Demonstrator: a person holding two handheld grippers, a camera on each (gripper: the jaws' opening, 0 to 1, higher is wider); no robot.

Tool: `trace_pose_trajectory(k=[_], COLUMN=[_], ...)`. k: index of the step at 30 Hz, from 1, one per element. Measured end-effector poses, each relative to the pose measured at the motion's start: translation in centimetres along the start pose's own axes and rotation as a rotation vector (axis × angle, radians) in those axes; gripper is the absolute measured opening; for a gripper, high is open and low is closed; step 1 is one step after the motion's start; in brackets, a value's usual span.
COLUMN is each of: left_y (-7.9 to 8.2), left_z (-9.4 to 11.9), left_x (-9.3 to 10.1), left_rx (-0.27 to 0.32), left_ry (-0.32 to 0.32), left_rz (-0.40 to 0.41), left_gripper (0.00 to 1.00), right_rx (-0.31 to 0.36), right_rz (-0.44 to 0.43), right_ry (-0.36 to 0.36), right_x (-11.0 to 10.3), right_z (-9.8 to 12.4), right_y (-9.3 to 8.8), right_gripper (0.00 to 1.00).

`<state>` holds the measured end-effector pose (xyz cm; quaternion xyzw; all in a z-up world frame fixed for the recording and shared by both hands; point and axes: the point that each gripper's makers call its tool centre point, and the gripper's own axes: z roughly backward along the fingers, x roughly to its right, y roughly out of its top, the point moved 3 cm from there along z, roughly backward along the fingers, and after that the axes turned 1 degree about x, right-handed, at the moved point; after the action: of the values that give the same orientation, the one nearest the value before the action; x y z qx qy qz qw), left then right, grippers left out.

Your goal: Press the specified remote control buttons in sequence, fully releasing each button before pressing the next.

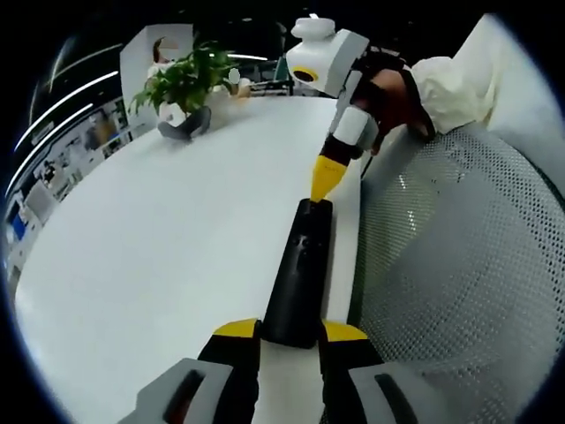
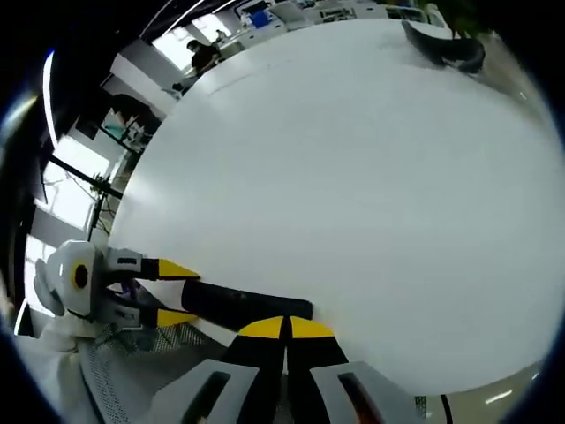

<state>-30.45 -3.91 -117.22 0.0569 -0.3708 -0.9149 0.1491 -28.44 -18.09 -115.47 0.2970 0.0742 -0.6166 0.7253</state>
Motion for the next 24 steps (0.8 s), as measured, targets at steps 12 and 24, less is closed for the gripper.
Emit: trace_pose_trajectory(k=[12,24], left_y=[0.24,0.28], left_z=[-0.22,-0.3], left_x=[0.41,0.55], left_rx=[0.007,0.011], left_ry=[-0.025,-0.037], left_rz=[-0.032,-0.033], left_gripper=[0.24,0.24], right_rx=[-0.003,0.01], right_rz=[-0.001,0.009], right_ry=[0.011,-0.017], right_x=[0.14,0.36], right_z=[-0.6,-0.53], right_y=[0.09,0.14], right_gripper=[0.0,0.0])
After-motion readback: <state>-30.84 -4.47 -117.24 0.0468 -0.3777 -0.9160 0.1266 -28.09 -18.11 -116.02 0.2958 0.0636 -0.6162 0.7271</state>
